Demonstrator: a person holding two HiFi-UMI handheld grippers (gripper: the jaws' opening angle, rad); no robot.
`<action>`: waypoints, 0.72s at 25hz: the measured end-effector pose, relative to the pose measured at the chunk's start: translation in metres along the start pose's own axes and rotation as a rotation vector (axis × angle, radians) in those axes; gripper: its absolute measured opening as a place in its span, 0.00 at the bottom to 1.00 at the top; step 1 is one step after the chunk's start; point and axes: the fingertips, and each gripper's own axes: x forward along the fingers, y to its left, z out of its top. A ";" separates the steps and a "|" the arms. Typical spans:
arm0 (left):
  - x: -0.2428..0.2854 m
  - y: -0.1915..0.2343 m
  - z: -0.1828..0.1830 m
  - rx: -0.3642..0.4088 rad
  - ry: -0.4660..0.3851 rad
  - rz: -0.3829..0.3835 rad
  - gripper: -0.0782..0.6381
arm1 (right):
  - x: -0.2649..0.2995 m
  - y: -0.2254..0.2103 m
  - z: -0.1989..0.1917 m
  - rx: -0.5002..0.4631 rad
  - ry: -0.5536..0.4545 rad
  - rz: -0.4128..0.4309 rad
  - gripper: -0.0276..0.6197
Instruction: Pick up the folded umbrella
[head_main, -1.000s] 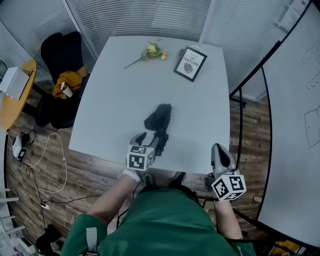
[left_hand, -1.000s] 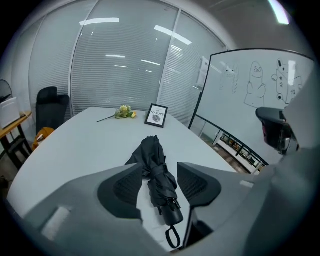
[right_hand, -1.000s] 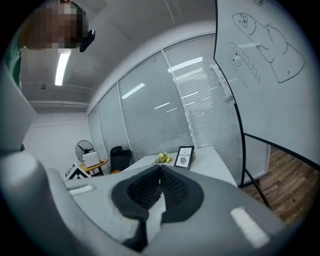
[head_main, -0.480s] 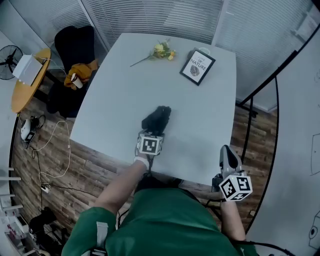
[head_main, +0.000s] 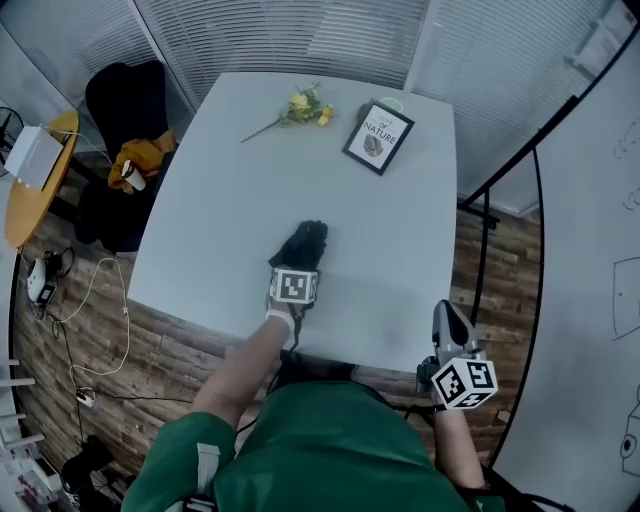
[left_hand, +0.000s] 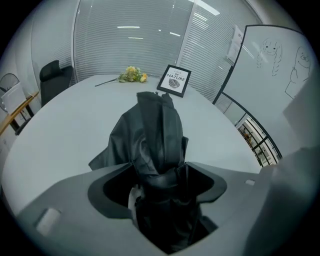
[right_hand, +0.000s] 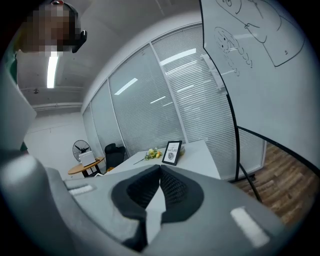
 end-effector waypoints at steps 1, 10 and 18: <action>0.002 0.002 -0.001 -0.002 0.004 -0.006 0.57 | -0.001 0.002 -0.001 0.001 -0.001 -0.010 0.05; 0.000 0.004 0.005 -0.059 -0.015 -0.162 0.51 | -0.013 0.022 -0.009 0.027 -0.017 -0.094 0.05; -0.017 0.004 0.005 -0.119 -0.055 -0.335 0.48 | -0.017 0.038 -0.017 0.048 -0.026 -0.113 0.05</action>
